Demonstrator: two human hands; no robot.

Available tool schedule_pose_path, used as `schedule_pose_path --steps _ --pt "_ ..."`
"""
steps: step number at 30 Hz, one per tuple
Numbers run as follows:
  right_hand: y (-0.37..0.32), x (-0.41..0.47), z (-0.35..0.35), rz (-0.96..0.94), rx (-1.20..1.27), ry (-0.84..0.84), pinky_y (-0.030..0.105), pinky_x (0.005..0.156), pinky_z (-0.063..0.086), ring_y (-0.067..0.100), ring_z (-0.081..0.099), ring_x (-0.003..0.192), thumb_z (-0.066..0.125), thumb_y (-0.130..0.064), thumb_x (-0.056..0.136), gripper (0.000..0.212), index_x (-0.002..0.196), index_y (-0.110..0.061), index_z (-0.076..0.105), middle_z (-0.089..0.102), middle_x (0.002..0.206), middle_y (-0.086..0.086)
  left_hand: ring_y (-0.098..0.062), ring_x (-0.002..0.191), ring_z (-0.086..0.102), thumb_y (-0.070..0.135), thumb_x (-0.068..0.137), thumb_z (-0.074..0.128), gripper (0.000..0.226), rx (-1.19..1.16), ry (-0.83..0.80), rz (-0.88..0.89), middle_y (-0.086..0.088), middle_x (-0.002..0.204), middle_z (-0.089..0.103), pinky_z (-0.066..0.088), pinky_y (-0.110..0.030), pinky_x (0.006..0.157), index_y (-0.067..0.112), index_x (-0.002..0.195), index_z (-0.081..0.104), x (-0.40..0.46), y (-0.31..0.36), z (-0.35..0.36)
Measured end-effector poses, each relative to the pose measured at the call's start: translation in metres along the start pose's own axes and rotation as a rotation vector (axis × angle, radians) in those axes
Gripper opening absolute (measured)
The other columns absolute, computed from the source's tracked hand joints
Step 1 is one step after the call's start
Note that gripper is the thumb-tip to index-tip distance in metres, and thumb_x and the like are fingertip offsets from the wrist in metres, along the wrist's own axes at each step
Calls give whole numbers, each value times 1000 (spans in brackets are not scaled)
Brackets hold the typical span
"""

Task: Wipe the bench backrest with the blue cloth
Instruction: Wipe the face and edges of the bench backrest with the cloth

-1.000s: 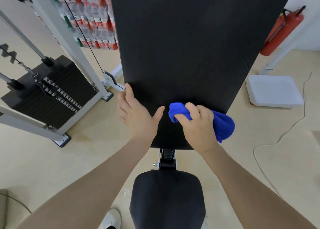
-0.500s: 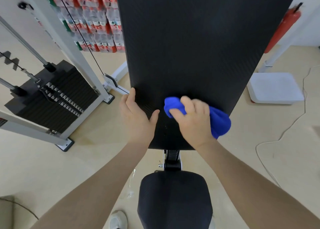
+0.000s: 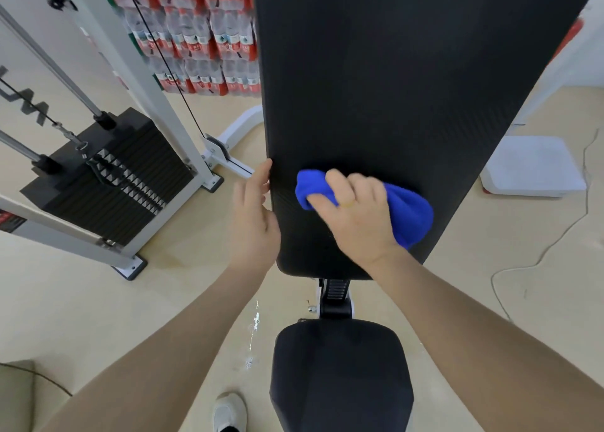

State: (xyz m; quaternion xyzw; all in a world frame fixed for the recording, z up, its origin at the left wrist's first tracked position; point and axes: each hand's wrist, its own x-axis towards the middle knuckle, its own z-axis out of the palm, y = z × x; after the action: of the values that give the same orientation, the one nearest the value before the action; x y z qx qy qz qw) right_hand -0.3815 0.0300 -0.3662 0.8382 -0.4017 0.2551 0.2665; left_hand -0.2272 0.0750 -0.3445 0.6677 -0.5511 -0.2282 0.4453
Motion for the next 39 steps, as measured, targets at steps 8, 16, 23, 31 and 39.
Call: schedule_pose_path --steps 8,16,23,31,39 --pt "-6 35 -13 135 78 47 36 67 29 26 40 74 56 -7 79 21 92 -21 63 43 103 7 -8 111 54 -20 69 27 78 -37 -7 2 8 118 52 35 -7 97 21 133 46 2 -10 -9" --pt "-32 16 2 45 66 -61 37 67 34 27 43 74 44 -6 84 27 95 -21 63 41 109 10 19 93 54 -12 82 31 58 -114 -16 -79 13 106 63 39 0 84 22 121 58 7 -6 -17" --pt "-22 75 -20 23 26 29 36 70 32 26 46 76 45 -6 85 25 97 -19 63 48 105 10 19 82 51 -13 79 31 56 -243 -19 -164 6 94 70 34 4 70 21 115 56 22 1 -31" --pt "-52 -4 14 -145 11 -211 36 70 37 25 43 76 56 -12 76 32 104 -26 63 38 110 10 -13 103 58 7 68 29 53 -382 -91 -182 14 90 70 46 -14 84 15 109 60 26 -17 -32" --pt "-32 31 -2 -96 31 -38 35 66 39 23 52 68 47 -5 86 28 96 -23 66 63 95 7 8 92 58 -2 72 29 52 -339 -107 -168 10 96 66 43 -8 83 13 110 62 27 -17 -30"
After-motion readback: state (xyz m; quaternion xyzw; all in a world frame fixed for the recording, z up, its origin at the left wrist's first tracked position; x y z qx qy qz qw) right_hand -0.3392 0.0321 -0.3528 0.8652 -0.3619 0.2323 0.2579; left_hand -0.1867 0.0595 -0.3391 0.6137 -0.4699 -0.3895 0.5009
